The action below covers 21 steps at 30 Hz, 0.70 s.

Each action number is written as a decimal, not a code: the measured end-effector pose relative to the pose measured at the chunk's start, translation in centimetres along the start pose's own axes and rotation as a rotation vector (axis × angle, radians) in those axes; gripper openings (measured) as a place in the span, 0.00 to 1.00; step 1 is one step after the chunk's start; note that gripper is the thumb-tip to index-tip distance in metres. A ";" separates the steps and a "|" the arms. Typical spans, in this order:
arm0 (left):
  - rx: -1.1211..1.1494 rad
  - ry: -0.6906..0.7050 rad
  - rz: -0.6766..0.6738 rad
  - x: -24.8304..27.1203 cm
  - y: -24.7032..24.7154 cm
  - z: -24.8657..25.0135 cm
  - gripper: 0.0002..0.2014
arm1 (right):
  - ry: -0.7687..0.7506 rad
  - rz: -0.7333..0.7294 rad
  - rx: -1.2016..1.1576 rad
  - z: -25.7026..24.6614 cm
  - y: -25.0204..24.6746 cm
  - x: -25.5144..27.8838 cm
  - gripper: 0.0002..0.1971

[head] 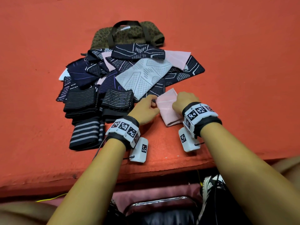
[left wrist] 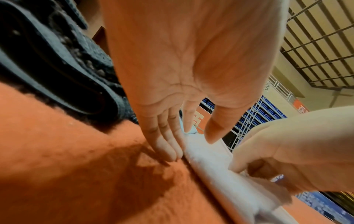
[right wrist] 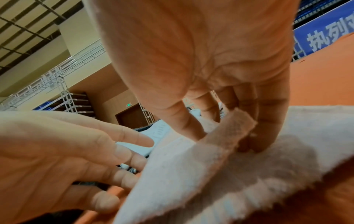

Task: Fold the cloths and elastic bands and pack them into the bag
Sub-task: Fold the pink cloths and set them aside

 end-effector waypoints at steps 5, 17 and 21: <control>-0.067 0.038 -0.022 0.0 1.1 1.0 0.28 | 0.066 0.012 0.019 1.6 0.1 -0.2 0.19; -0.227 0.120 -0.068 -0.8 3.4 1.5 0.33 | 0.116 -0.038 0.074 4.2 0.7 -1.5 0.16; -0.263 0.121 -0.055 -1.0 3.5 1.5 0.33 | 0.097 -0.050 0.094 4.3 0.8 -1.6 0.15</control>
Point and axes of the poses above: each hand's wrist, its own x-axis away from the middle knuckle, its own y-axis out of the palm, z = x × y, the point moved 10 cm from there along -x, towards the middle knuckle, and after that the axes turned 7 degrees about z, right-handed, at the moved point
